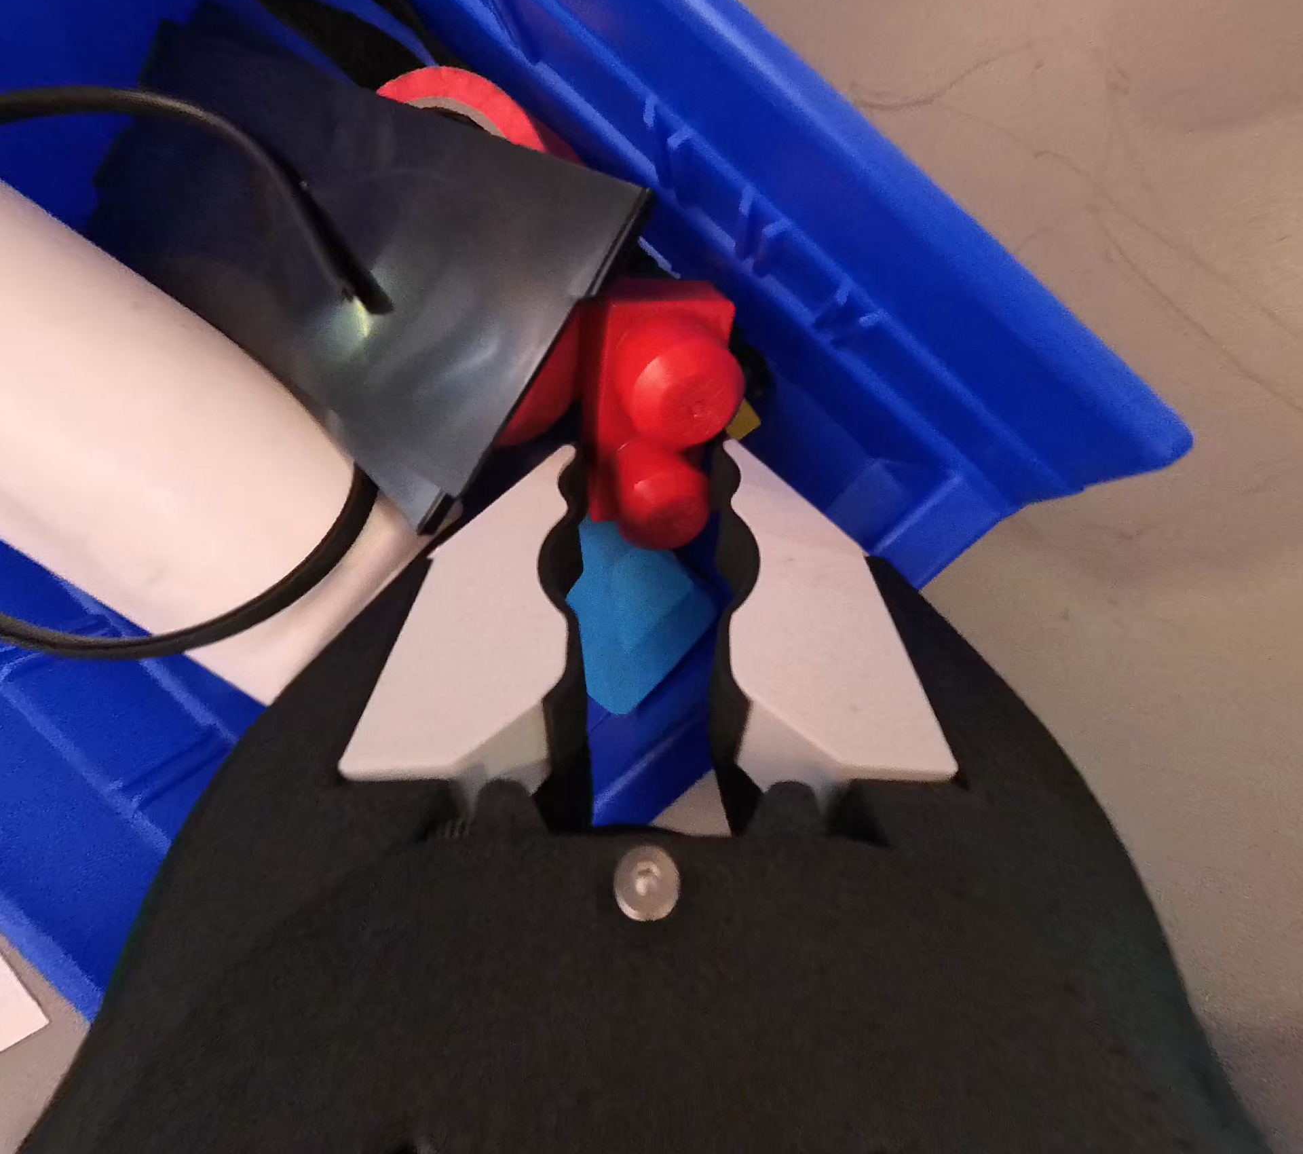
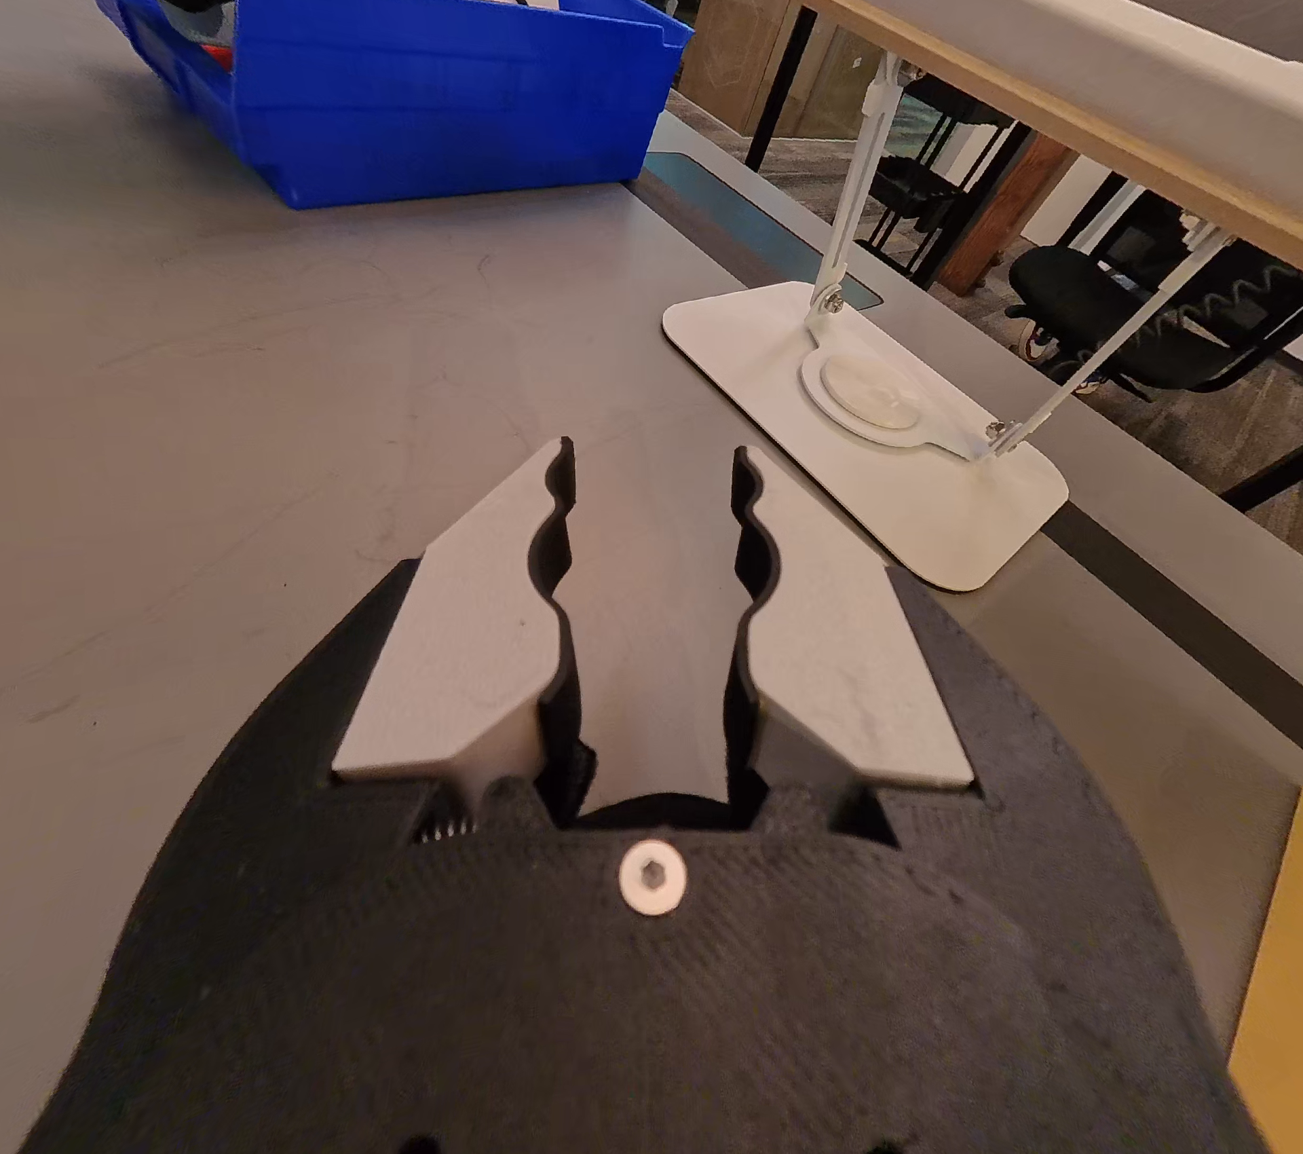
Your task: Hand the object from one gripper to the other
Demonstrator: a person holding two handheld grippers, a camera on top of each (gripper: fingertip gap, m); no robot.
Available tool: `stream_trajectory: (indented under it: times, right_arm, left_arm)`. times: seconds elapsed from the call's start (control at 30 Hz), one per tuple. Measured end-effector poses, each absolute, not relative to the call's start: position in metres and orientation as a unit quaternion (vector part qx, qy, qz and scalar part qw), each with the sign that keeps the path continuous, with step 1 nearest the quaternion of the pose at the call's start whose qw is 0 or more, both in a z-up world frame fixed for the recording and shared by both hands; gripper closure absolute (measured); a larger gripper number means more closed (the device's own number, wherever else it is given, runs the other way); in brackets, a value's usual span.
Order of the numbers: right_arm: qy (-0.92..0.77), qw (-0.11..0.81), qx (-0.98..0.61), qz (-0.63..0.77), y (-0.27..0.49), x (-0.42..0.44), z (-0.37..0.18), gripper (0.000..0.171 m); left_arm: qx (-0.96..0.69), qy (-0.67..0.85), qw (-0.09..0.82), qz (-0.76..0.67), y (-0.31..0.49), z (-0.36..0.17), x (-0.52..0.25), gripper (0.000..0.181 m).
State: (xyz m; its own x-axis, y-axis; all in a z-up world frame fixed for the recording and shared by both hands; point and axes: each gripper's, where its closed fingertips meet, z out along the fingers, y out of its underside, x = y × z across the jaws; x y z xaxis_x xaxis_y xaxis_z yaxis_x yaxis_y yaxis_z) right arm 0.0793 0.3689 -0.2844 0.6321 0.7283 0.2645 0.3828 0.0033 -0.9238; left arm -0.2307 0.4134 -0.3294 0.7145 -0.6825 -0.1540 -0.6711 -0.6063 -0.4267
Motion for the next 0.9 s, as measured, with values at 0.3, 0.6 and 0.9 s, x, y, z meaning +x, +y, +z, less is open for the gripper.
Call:
stream_trajectory:
  times: [0.3, 0.6, 0.9]
  right_arm:
    - [-0.402, 0.584, -0.689, 0.151, 0.368, 0.078, -0.284, 0.128]
    - [-0.404, 0.597, -0.654, 0.23, 0.353, 0.065, -0.266, 0.127]
    - [-0.4, 0.569, -0.549, 0.464, 0.302, 0.046, -0.218, 0.12]
  left_arm:
    - [-0.878, 0.341, 0.325, -0.078, 0.402, -0.294, -0.227, 0.15]
    - [-0.813, 0.352, 0.425, -0.182, 0.373, -0.231, -0.187, 0.15]
    - [-0.715, 0.495, 0.364, -0.334, 0.303, -0.227, -0.027, 0.15]
